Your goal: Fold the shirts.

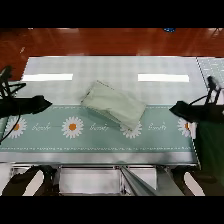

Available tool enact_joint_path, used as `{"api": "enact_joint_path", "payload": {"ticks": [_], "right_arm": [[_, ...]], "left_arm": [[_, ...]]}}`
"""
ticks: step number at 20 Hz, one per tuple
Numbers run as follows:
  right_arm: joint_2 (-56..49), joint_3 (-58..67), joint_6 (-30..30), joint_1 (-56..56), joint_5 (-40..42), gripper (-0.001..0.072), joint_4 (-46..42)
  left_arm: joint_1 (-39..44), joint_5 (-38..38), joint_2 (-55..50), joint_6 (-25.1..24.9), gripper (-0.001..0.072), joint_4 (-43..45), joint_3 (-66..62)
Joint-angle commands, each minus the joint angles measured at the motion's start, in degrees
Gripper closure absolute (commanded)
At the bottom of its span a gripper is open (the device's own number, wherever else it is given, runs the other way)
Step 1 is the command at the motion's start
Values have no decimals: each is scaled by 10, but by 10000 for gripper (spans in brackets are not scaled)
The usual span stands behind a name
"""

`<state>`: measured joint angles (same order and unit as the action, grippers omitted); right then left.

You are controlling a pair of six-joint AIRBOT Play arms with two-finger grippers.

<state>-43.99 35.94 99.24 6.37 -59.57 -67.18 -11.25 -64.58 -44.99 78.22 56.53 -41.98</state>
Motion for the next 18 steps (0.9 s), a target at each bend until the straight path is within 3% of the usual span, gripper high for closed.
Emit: {"api": "enact_joint_path", "payload": {"ticks": [1, 5, 9, 11, 15, 16, 17, 18], "right_arm": [[4, -131, -15, -5, 101, 297, 139], [-118, -136, -72, -78, 165, 297, 264], [-240, -113, -202, -116, 196, 297, 448], [-293, -86, -235, -136, 195, 297, 492], [-378, -10, -246, -191, 186, 308, 508], [-393, 18, -248, -206, 182, 347, 508], [-403, 47, -251, -219, 177, 459, 508], [-408, 79, -268, -229, 173, 652, 508]], "left_arm": [[32, 21, 0, 0, 686, -5, 45], [42, 50, -1, 0, 686, -37, 68], [42, 53, -1, 0, 686, -40, 68], [42, 53, -1, 0, 686, -40, 68], [42, 53, -1, 0, 686, -40, 68], [42, 53, -1, 0, 686, -40, 68], [42, 53, -1, 0, 686, -40, 68], [42, 53, -1, 0, 686, -40, 68]]}}
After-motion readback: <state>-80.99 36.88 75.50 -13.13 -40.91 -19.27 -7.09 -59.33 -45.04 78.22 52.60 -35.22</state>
